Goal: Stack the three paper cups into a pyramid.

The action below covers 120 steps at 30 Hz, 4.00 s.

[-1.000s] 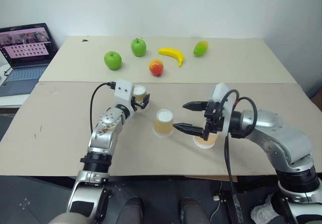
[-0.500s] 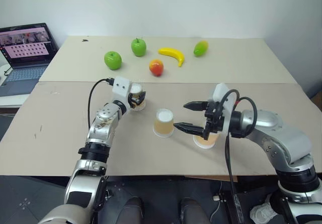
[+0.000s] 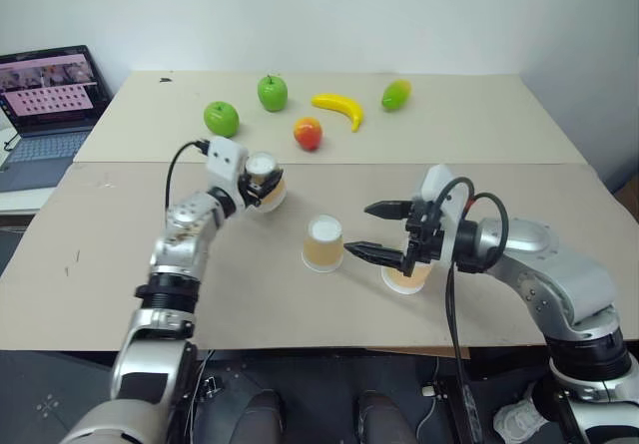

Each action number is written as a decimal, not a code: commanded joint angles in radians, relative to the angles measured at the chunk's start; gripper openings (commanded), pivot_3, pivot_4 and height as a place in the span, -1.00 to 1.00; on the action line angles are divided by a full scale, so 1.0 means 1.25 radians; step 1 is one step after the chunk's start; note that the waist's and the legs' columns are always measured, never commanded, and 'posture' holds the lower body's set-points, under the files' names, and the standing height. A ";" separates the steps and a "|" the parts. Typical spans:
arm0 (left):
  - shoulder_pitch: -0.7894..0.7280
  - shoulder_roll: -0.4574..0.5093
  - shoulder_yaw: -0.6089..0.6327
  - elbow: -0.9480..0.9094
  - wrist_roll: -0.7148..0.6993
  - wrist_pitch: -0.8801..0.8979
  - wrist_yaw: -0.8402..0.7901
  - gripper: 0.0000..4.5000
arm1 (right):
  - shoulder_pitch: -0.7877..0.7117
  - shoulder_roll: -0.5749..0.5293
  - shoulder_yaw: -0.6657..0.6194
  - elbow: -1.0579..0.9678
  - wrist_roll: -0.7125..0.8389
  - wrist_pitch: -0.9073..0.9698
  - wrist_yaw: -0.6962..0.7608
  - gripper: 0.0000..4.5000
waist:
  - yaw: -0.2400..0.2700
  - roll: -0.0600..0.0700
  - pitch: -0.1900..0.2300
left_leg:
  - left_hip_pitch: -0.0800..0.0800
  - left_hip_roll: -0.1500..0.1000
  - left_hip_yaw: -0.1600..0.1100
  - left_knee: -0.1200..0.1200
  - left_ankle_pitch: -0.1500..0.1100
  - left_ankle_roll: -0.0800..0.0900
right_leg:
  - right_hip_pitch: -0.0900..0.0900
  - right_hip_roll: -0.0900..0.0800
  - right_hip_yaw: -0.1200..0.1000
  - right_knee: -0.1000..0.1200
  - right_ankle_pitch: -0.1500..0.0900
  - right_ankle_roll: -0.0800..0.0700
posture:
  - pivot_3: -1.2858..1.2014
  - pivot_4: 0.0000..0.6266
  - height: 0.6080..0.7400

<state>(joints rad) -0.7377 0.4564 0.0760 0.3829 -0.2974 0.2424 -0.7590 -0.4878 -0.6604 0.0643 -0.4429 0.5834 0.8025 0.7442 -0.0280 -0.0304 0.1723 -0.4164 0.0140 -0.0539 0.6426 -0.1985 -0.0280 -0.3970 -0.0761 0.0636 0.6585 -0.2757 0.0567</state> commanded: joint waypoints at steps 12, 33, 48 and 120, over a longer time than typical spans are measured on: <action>-0.037 0.218 -0.071 0.114 -0.007 -0.025 -0.480 0.15 | 0.047 0.002 -0.034 -0.001 -0.031 -0.048 -0.019 1.00 | -0.005 0.000 0.000 | 0.000 0.000 0.000 0.000 0.000 0.000 | 0.001 0.000 -0.001 0.000 0.000 0.000 | 0.03 -0.52 0.88; -0.014 0.069 -0.126 0.127 0.025 -0.109 -0.514 0.15 | 0.075 -0.011 -0.064 -0.027 -0.035 -0.035 -0.042 1.00 | -0.011 0.000 0.000 | 0.000 0.000 0.000 0.000 0.000 0.000 | 0.000 0.000 0.000 0.001 0.000 0.000 | 0.03 -0.52 0.88; 0.000 0.042 -0.145 0.132 0.057 -0.115 -0.474 0.37 | 0.066 -0.010 -0.069 -0.019 -0.033 -0.035 -0.037 1.00 | -0.006 0.000 0.000 | 0.001 0.000 0.000 0.001 0.000 0.000 | 0.002 0.000 0.000 0.001 0.000 0.000 | 0.03 -0.52 0.88; -0.011 0.261 -0.056 -0.272 -0.162 0.289 -0.447 0.99 | 0.174 -0.139 -0.116 0.130 -0.082 -0.179 0.145 1.00 | -0.009 0.000 0.000 | 0.002 0.000 0.001 0.001 -0.001 0.001 | 0.004 0.000 0.000 0.000 0.000 0.001 | 0.03 -0.52 0.88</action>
<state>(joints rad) -0.7358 0.7707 -0.0208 0.0754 -0.4776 0.5982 -1.3213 -0.2407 -0.8365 -0.0727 -0.2864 0.4894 0.6176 0.9190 -0.0397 -0.0299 0.1724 -0.4136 0.0144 -0.0531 0.6439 -0.1992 -0.0267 -0.3925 -0.0761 0.0639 0.6581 -0.2762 0.0573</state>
